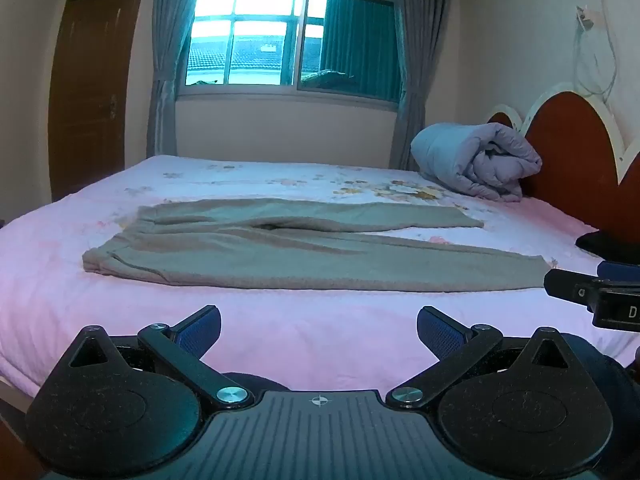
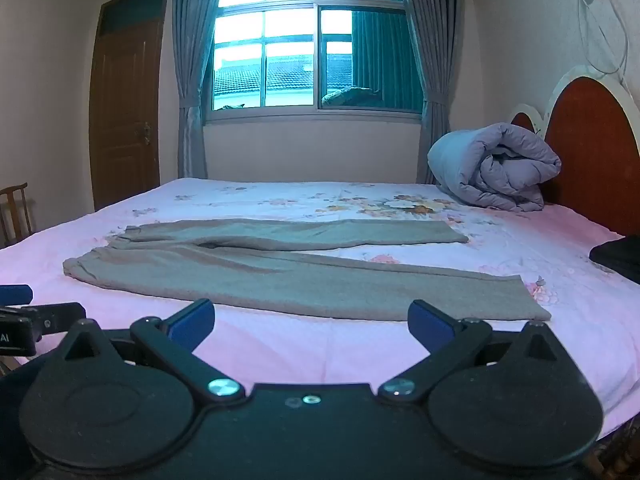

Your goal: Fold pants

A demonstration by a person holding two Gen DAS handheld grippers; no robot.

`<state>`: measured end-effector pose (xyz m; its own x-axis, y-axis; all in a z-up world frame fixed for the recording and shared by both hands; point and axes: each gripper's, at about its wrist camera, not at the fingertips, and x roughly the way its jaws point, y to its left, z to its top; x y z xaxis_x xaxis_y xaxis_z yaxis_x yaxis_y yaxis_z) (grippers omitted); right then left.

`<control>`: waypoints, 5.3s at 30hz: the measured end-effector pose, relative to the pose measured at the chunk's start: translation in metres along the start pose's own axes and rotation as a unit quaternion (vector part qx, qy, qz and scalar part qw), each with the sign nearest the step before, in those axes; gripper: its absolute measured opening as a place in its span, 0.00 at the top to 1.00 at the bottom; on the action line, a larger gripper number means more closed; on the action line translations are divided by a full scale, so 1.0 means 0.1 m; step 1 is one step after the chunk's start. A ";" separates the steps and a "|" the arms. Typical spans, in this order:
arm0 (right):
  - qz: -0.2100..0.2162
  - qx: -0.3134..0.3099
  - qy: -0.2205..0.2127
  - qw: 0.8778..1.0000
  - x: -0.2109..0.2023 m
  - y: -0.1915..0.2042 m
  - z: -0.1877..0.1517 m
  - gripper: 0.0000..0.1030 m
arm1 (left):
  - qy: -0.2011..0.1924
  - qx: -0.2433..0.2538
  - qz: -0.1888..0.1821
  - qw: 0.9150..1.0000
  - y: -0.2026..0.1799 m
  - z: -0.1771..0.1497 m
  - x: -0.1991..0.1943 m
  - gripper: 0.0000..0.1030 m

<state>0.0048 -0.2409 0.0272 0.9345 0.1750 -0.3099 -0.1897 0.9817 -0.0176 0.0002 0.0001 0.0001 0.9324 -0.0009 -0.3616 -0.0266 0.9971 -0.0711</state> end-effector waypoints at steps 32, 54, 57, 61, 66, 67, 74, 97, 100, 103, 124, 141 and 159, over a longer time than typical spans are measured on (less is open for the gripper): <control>0.000 -0.001 0.003 1.000 0.03 -0.01 -0.02 0.06 | 0.002 0.003 0.003 1.000 0.01 -0.02 0.03 0.00; -0.002 0.000 0.006 1.000 0.07 -0.03 -0.07 0.06 | 0.004 0.004 0.006 1.000 0.04 -0.05 0.01 0.00; -0.002 0.001 0.006 1.000 0.07 -0.05 -0.07 0.06 | 0.006 0.003 0.007 1.000 0.05 -0.06 0.01 0.00; -0.002 0.001 0.008 1.000 0.07 -0.05 -0.08 0.06 | 0.007 0.002 0.007 1.000 0.06 -0.08 0.01 0.00; -0.002 0.001 0.009 1.000 0.08 -0.04 -0.06 0.06 | 0.006 0.002 0.006 1.000 0.07 -0.08 0.03 0.00; -0.003 0.001 0.008 1.000 0.07 -0.04 -0.07 0.06 | 0.007 0.002 0.006 1.000 0.07 -0.08 0.03 0.00; -0.002 0.001 0.009 1.000 0.09 -0.05 -0.05 0.06 | 0.006 0.002 0.007 1.000 0.08 -0.08 0.03 0.00; -0.003 0.000 0.010 1.000 0.09 -0.05 -0.05 0.06 | 0.007 0.003 0.007 1.000 0.07 -0.08 0.04 0.00; -0.003 0.000 0.010 1.000 0.09 -0.05 -0.05 0.06 | 0.007 0.003 0.007 1.000 0.07 -0.08 0.04 0.00; -0.003 0.000 0.009 1.000 0.09 -0.05 -0.06 0.06 | 0.007 0.003 0.006 1.000 0.07 -0.08 0.04 0.00; -0.025 -0.010 -0.036 0.999 0.84 -0.64 0.76 0.06 | 0.059 -0.019 0.098 0.993 1.21 0.84 1.25 0.00; 0.009 0.006 0.005 1.000 2.75 -0.94 1.64 0.06 | 0.070 0.030 0.189 0.979 2.54 1.95 3.14 0.00; 0.059 -0.032 0.051 0.996 4.50 -0.44 1.38 0.06 | 0.166 -0.037 0.106 0.980 3.64 1.43 5.23 0.00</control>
<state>0.4752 -0.1950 0.0202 0.8699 0.2780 -0.4075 -0.3190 0.9471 -0.0347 0.5298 0.3729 -0.0819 0.7351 0.1687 -0.6566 -0.2444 0.9694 -0.0244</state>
